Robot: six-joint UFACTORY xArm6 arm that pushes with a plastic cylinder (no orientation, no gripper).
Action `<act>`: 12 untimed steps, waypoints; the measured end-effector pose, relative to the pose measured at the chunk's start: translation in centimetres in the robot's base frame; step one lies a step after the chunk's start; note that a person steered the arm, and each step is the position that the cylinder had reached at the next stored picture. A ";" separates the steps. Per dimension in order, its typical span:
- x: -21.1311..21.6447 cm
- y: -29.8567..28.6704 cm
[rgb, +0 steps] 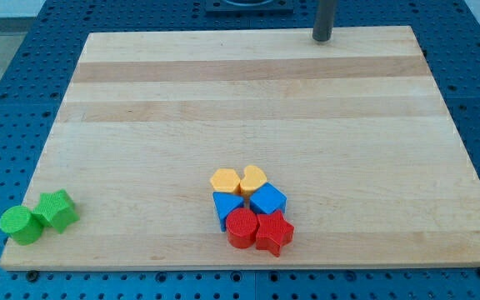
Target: Keep green blocks at center left of the board
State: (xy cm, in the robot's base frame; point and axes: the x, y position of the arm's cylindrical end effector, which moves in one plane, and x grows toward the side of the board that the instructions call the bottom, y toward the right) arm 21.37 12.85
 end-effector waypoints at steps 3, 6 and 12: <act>6.4 3.1; 7.1 5.2; 21.7 -21.8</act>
State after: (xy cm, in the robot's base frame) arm 43.10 -8.91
